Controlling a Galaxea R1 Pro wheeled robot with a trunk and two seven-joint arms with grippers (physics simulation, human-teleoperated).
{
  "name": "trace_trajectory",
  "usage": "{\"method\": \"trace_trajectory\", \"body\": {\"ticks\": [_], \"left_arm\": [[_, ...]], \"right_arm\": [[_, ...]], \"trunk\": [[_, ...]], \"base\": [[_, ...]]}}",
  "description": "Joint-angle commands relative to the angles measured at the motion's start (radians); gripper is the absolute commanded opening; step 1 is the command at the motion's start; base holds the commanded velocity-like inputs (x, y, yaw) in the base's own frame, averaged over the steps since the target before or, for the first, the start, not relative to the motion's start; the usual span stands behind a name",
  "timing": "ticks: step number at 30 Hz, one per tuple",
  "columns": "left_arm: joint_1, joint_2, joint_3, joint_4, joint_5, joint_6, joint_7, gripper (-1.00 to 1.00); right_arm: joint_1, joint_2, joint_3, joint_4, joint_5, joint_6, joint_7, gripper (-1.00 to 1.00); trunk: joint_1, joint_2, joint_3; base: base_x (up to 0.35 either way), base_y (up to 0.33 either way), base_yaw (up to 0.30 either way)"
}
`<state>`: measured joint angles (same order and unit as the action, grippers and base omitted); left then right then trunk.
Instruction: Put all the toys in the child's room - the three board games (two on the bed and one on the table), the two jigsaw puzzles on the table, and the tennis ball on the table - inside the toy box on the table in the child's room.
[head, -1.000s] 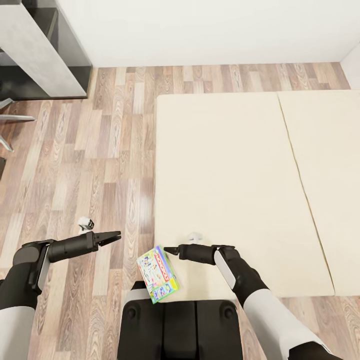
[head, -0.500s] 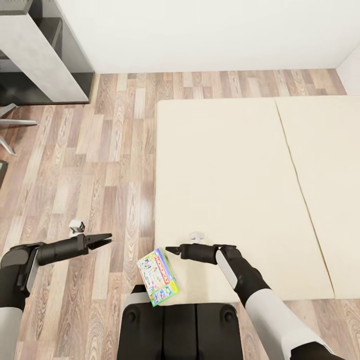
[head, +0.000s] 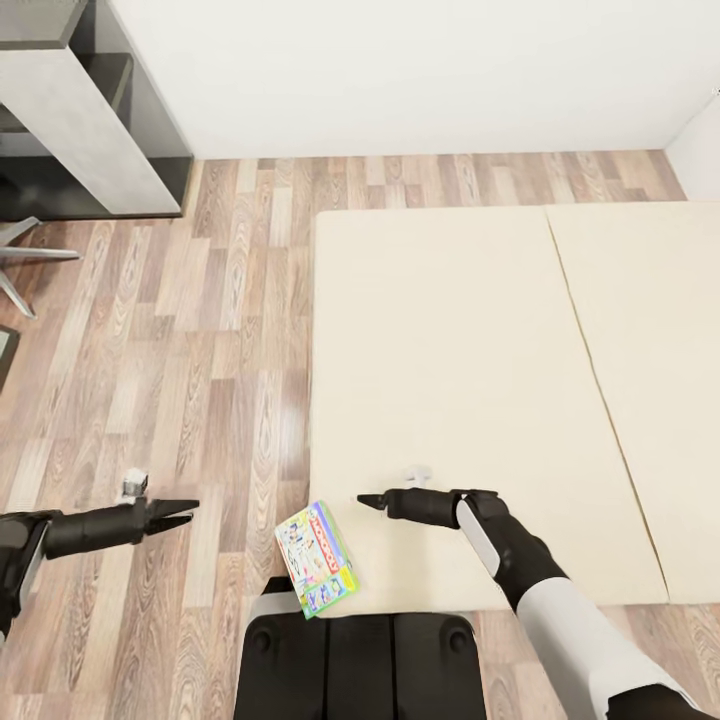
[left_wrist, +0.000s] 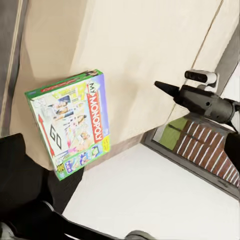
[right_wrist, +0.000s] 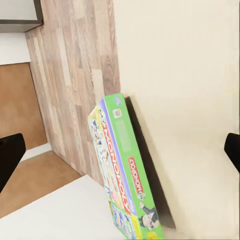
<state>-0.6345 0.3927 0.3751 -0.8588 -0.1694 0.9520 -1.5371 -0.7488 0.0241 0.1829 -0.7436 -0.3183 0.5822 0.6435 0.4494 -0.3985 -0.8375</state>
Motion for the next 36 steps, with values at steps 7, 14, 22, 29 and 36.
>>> {"method": "trace_trajectory", "body": {"ticks": [7, 14, 22, 29, 36], "left_arm": [[-0.001, 0.013, 0.006, 0.274, -0.015, -0.228, 0.184, 1.0], [-0.004, 0.013, 0.008, 0.332, -0.007, -0.282, 0.261, 1.0], [-0.009, 0.012, 0.008, 0.338, -0.006, -0.288, 0.269, 1.0], [-0.01, 0.01, 0.007, 0.339, -0.005, -0.287, 0.273, 1.0], [-0.01, 0.01, 0.008, 0.339, -0.005, -0.286, 0.274, 1.0]], "right_arm": [[0.036, -0.03, 0.001, 0.004, -0.01, -0.004, 0.004, 1.0], [0.065, -0.024, 0.001, -0.002, 0.0, -0.006, -0.001, 1.0], [0.069, -0.028, 0.001, -0.038, -0.001, -0.006, -0.004, 1.0], [0.069, -0.029, 0.001, -0.044, 0.002, -0.005, -0.009, 1.0], [0.069, -0.029, 0.001, -0.045, 0.004, -0.006, -0.01, 1.0]], "trunk": [[0.001, -0.001, 0.01], [0.001, -0.001, 0.022], [0.001, -0.001, 0.035], [0.001, -0.001, 0.046], [0.001, -0.001, 0.058]], "base": [[0.0, 0.0, 0.0], [0.0, 0.0, 0.0], [0.0, 0.0, 0.0], [0.0, 0.0, 0.0], [0.0, 0.0, 0.0]]}}
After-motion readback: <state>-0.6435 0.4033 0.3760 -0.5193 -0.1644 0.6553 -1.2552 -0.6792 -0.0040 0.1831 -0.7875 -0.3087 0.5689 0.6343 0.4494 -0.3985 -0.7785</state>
